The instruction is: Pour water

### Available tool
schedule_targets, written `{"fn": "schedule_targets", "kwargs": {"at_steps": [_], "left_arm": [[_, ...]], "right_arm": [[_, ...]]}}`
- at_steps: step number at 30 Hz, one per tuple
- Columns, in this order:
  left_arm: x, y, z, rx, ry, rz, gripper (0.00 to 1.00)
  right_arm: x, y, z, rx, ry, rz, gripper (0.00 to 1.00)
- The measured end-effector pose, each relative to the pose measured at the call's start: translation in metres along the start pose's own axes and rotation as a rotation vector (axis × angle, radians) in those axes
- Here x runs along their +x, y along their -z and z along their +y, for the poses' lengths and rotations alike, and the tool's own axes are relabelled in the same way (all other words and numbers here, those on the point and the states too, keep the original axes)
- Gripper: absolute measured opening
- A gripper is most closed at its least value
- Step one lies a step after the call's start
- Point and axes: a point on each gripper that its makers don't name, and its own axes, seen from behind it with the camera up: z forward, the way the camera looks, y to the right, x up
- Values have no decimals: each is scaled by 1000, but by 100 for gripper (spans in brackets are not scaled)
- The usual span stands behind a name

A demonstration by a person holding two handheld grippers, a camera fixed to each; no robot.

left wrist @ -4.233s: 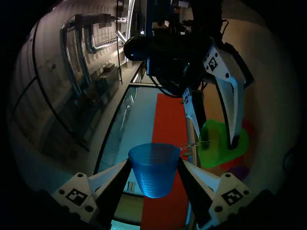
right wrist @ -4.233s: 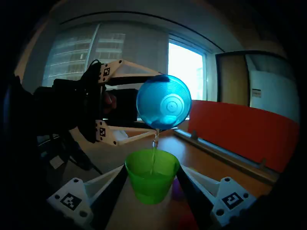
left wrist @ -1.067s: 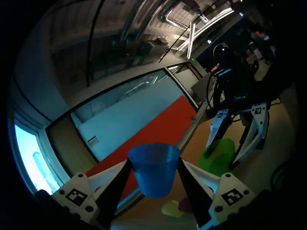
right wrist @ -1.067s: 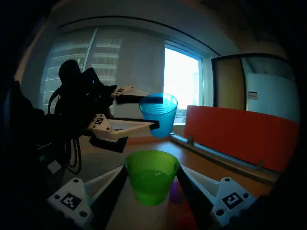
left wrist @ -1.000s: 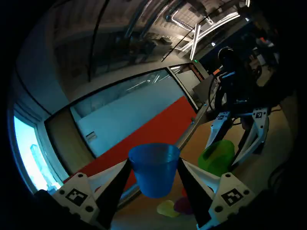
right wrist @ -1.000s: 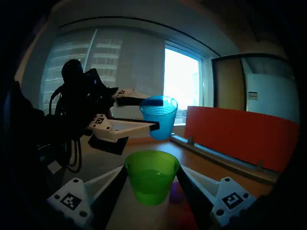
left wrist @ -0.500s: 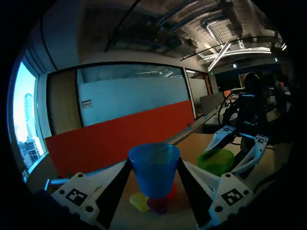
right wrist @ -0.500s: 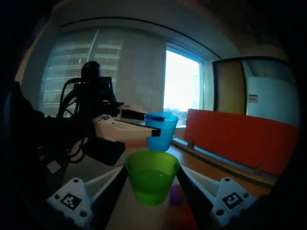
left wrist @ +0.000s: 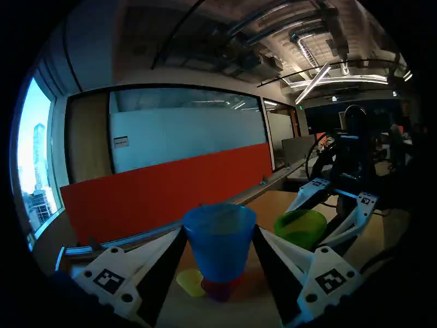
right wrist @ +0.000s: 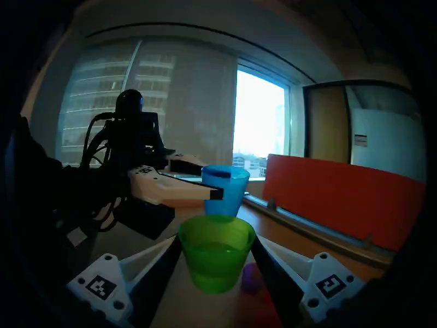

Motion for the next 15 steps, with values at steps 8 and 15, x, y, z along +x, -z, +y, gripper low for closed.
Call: {"fn": "schedule_targets", "kwargs": {"at_steps": [8,15], "left_arm": [[-26,1,-1,-9,4,-71,84],[-57,0,-1,-20,22,-145,85]], "right_arm": [[-13,0,1,10,-16,-41,91],[-30,0,0,24,-38,-84,91]]}}
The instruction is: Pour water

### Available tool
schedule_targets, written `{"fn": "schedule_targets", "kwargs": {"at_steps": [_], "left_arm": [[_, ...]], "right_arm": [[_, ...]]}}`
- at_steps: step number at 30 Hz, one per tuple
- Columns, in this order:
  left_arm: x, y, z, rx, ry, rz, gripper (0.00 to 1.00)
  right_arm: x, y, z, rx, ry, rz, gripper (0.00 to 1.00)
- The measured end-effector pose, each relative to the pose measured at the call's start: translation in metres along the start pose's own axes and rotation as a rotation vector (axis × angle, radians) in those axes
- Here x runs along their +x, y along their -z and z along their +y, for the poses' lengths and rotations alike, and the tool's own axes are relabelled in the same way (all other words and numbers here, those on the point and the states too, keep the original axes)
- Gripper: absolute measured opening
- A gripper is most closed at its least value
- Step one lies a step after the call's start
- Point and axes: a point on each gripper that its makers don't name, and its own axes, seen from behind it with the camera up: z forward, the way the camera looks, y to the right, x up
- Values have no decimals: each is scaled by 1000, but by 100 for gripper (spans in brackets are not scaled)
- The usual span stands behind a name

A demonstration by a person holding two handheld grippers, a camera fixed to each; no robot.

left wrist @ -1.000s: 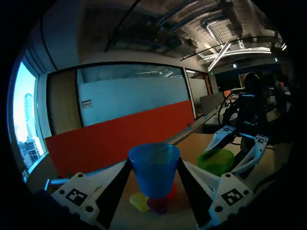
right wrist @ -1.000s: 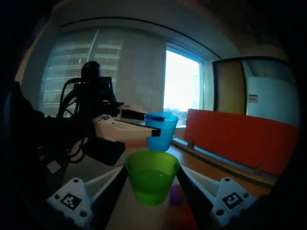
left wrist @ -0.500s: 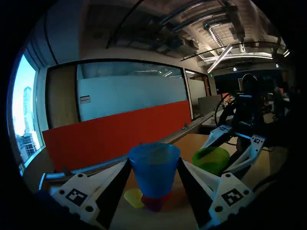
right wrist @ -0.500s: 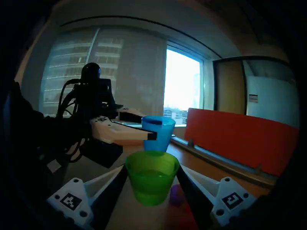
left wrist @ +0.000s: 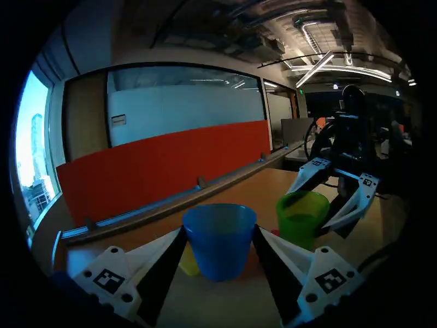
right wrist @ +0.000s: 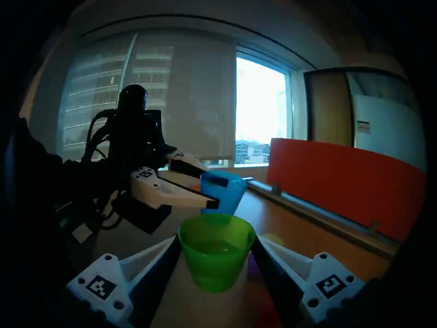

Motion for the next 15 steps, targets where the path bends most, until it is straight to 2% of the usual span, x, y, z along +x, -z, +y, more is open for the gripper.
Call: {"fn": "schedule_targets", "kwargs": {"at_steps": [15], "left_arm": [[-54,-5,12,-35,-38,-141,85]], "right_arm": [[-30,-2,3,19,-16,-91,91]]}}
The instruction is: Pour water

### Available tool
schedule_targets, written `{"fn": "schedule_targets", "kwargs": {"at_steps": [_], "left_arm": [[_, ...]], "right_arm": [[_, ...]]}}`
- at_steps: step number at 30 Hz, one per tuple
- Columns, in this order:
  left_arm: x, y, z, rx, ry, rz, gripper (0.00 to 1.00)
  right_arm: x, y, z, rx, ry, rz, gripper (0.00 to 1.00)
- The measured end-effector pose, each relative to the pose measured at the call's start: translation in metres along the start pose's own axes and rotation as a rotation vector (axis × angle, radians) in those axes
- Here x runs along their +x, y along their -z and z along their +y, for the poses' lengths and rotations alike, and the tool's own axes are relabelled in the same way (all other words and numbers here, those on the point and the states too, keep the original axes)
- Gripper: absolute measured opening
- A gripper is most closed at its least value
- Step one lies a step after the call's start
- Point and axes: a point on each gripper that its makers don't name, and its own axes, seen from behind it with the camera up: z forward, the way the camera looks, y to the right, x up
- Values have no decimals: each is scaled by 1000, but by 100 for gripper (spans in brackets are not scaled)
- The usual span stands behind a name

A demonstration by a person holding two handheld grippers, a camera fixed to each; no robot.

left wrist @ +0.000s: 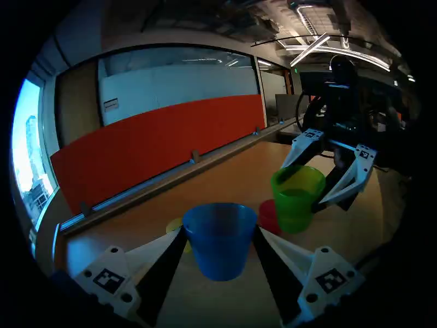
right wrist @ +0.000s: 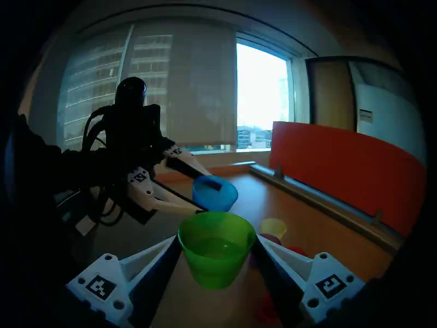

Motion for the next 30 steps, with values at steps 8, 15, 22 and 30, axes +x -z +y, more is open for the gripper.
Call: {"fn": "schedule_targets", "kwargs": {"at_steps": [8,15,22,30], "left_arm": [[-20,-2,7,-17,-27,-53,85],[-37,-3,12,-36,-49,-94,85],[-54,-5,18,-59,-59,-136,85],[-75,-8,23,-83,-80,-192,85]], "right_arm": [[-15,-1,0,8,4,-45,91],[-30,-2,-1,19,-3,-80,91],[-48,-2,-3,33,-5,-124,91],[-66,-4,-5,52,-18,-165,91]]}}
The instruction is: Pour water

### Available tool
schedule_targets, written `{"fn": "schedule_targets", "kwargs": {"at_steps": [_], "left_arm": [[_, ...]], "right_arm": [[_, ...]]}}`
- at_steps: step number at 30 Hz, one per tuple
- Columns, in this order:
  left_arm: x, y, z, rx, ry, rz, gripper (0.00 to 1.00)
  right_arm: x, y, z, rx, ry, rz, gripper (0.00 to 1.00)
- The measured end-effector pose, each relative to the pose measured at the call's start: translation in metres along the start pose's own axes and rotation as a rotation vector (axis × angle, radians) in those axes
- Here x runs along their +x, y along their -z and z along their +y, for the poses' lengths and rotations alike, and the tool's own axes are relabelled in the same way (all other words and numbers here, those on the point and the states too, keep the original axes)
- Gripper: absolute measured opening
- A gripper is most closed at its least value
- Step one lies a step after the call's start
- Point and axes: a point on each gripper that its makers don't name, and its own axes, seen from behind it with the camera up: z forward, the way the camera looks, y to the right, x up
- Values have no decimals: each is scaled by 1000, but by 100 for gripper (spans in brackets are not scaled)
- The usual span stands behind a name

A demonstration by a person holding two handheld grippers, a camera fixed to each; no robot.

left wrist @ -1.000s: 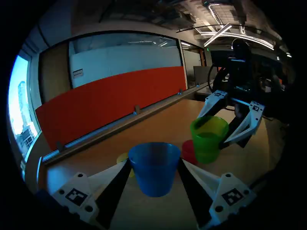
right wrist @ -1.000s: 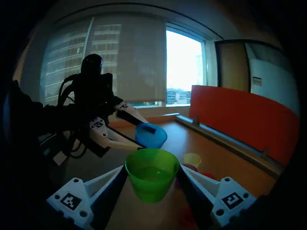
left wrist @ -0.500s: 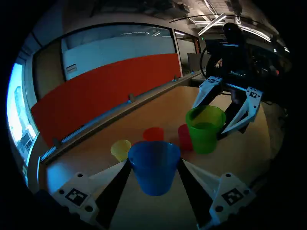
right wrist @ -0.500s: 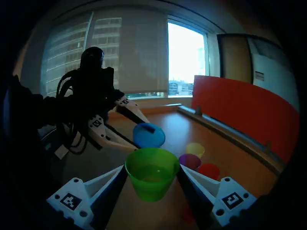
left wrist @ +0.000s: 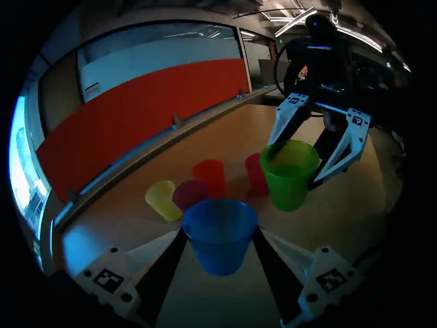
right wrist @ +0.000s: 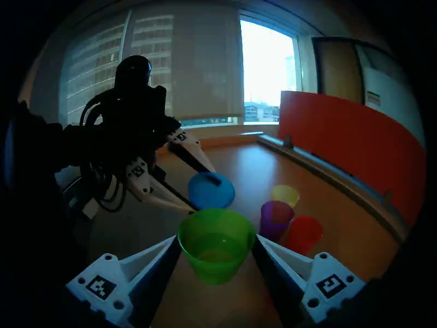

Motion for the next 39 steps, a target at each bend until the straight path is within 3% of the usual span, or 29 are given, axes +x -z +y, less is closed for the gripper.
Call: {"fn": "schedule_targets", "kwargs": {"at_steps": [23,39], "left_arm": [[-48,-20,17,-84,-34,-148,85],[-68,-26,20,-109,4,-167,85]], "right_arm": [[-49,-11,1,36,23,-125,91],[-60,-20,0,47,48,-153,91]]}}
